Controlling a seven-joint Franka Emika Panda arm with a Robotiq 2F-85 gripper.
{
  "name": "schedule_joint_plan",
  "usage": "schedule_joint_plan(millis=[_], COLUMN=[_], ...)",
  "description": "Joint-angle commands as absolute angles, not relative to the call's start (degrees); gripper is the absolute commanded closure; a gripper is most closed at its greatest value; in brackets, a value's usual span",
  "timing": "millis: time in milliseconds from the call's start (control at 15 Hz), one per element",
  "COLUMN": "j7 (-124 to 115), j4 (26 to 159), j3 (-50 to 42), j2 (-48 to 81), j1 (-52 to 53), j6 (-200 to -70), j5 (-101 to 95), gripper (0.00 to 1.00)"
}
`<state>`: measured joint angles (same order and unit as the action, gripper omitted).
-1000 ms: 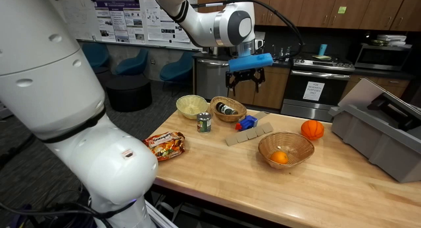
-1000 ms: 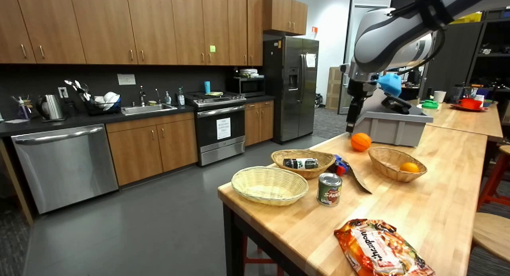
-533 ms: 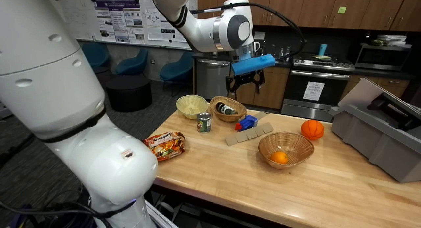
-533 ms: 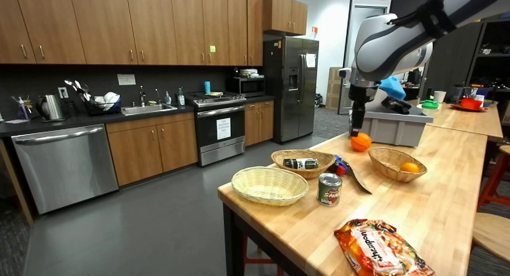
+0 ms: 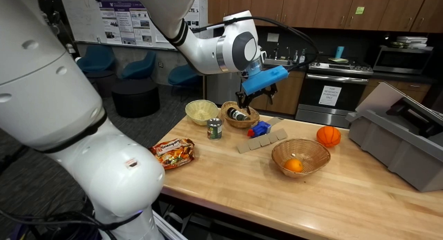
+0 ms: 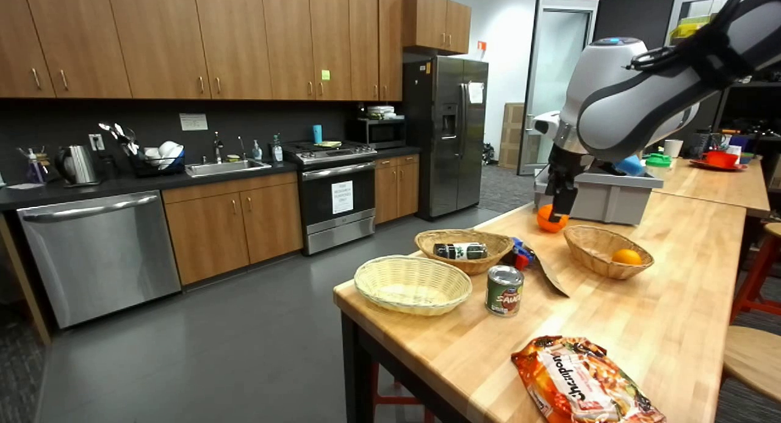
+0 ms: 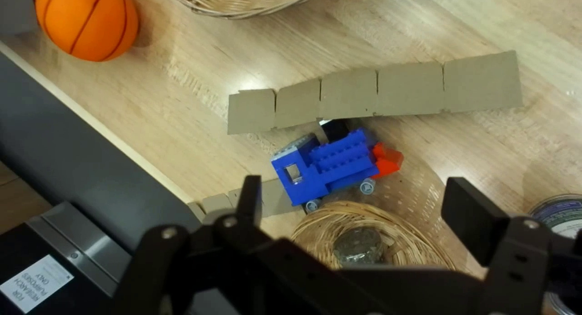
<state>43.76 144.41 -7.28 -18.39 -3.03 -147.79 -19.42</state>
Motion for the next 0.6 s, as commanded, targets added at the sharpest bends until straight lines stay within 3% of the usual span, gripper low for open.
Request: schedule_joint_plan(millis=[0,533], j7=[40.8,34.8], j4=[152.2,162.0], j3=[-4.2,2.8], j2=[-25.6,-34.8], j1=[-2.4,3.5], j6=[-151.8,-151.1], j5=[-23.3,-24.6], gripper=[0.0,0.0])
